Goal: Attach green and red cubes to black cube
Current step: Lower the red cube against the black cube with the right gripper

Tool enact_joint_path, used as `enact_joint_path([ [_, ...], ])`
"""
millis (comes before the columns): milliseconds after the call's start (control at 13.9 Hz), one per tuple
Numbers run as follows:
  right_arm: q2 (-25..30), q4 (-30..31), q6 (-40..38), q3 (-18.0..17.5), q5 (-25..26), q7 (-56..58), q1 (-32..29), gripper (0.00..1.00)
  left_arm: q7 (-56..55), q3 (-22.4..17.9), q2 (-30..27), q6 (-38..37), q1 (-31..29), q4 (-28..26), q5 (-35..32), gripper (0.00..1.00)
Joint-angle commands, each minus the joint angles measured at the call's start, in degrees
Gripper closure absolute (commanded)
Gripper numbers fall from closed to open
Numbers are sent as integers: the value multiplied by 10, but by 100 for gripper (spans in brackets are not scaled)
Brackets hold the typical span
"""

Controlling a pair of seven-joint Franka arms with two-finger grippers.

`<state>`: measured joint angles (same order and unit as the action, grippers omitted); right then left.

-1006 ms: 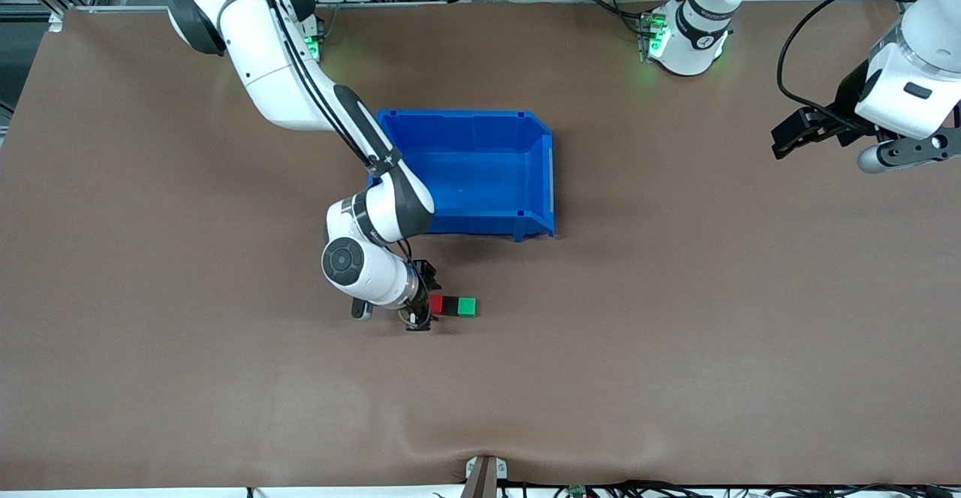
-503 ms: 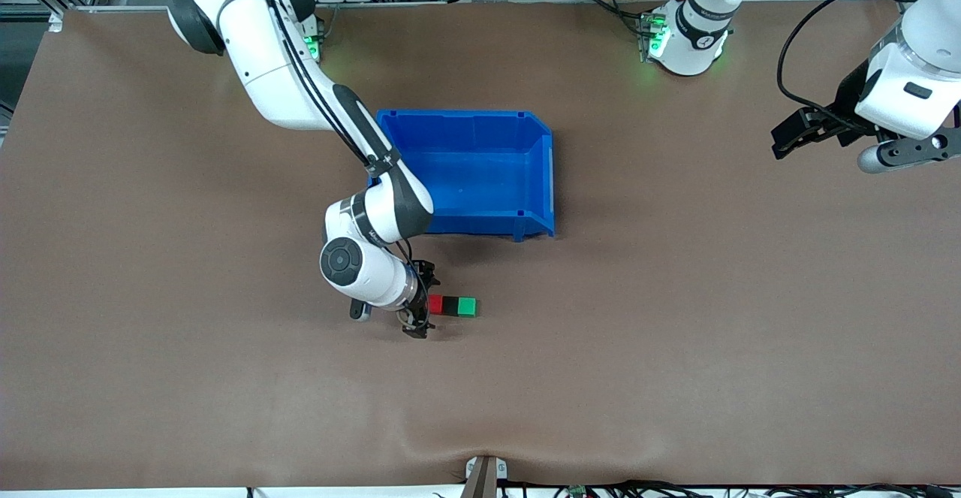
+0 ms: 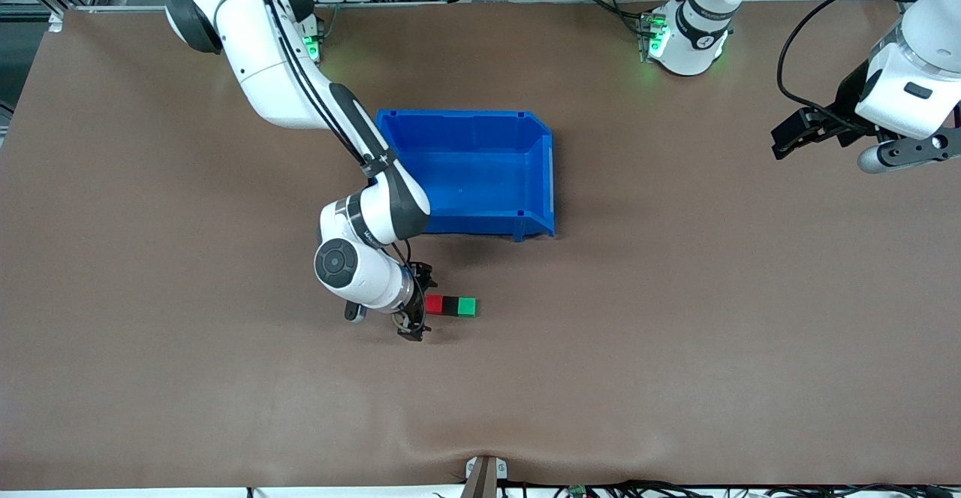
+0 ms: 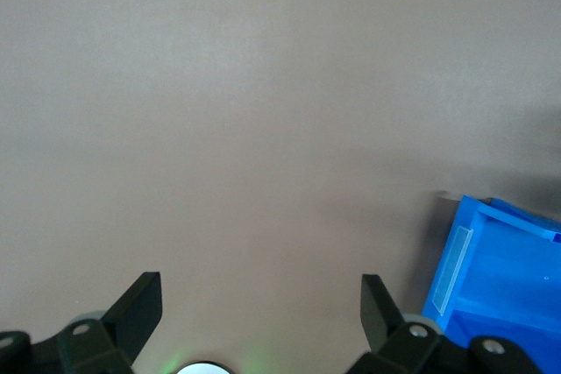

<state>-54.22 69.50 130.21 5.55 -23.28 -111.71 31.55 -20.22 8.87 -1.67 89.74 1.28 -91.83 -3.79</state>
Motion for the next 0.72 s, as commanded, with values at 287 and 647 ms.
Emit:
enact_joint_path([
  [287,25,0,-23,-3,25,-9,-4,0,12,4,0,2,-4,3,5,0],
  [647,29,0,-36,0,29,-6,-6,0,12,4,1,2,-5,3,5,0],
])
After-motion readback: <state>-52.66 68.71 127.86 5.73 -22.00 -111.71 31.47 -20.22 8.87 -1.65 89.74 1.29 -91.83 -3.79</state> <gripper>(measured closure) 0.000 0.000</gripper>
